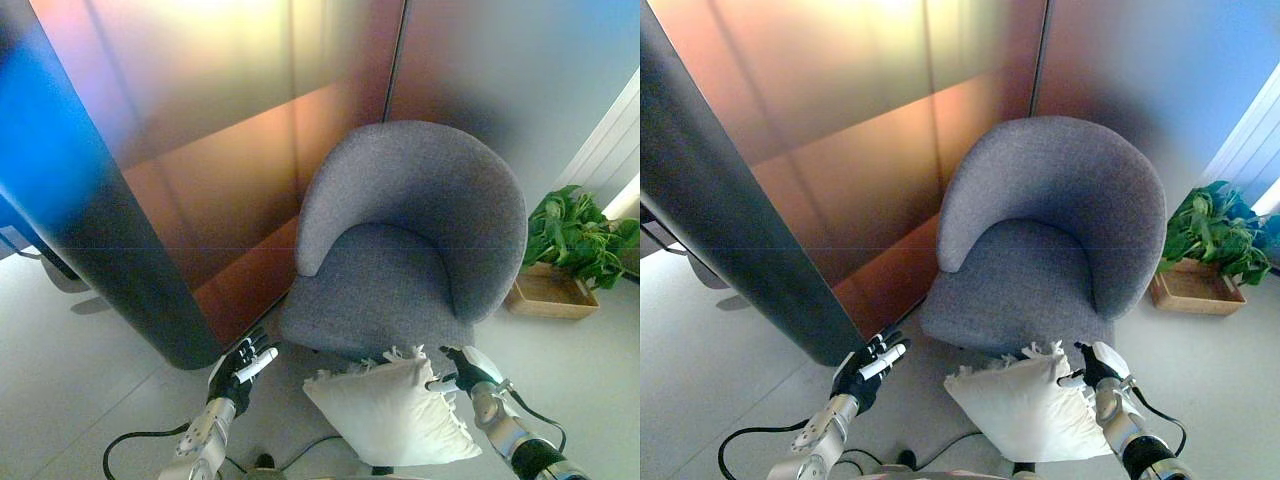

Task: Pick up the pillow and put it on the sofa.

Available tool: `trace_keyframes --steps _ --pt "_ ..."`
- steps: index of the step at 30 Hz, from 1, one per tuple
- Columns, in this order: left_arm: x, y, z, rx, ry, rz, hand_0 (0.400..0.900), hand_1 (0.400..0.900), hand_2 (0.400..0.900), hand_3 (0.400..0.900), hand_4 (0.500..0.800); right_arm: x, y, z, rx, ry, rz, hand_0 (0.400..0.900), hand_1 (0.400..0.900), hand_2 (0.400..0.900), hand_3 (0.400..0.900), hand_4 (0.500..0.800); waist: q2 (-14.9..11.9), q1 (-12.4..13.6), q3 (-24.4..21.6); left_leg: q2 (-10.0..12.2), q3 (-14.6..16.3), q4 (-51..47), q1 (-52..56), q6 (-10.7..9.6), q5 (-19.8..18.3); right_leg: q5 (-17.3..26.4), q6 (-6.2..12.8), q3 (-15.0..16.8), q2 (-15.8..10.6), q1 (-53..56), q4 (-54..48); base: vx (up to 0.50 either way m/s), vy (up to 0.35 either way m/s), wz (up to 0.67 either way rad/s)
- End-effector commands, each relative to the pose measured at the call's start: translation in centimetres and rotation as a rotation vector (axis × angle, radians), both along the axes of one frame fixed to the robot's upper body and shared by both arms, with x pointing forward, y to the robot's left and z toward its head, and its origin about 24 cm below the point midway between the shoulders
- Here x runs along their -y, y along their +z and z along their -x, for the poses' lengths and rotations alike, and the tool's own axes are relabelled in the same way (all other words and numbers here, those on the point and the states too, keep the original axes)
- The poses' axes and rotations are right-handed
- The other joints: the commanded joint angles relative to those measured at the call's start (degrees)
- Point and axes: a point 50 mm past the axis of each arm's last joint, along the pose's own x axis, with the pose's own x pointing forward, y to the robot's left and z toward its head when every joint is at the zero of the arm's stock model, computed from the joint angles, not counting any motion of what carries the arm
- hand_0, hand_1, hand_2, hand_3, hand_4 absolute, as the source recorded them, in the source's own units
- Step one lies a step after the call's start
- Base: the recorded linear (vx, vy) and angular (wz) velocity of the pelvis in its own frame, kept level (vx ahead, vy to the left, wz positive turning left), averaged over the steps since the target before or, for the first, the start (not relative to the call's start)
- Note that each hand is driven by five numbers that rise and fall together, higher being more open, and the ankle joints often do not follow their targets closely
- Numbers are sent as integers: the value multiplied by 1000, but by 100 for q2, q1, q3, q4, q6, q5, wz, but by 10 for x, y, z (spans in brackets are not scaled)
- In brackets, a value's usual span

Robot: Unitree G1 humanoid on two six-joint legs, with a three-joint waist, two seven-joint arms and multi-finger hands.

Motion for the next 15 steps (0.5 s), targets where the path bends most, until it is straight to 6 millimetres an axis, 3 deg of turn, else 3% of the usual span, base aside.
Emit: trace_keyframes --steps 1,15 --pt "7 36 -38 227 -79 -10 900 900 900 900 800 19 40 -45 167 9 77 900 900 900 900 800 -59 158 -68 40 -95 22 65 64 -122 -96 609 -24 -456 347 64 0 0 0" --pt "9 34 -36 225 -74 7 900 900 900 900 800 19 33 -38 136 -13 54 900 900 900 900 800 -58 163 5 32 -132 53 35 71 -126 -106 602 19 -459 292 90 1 -1 0"
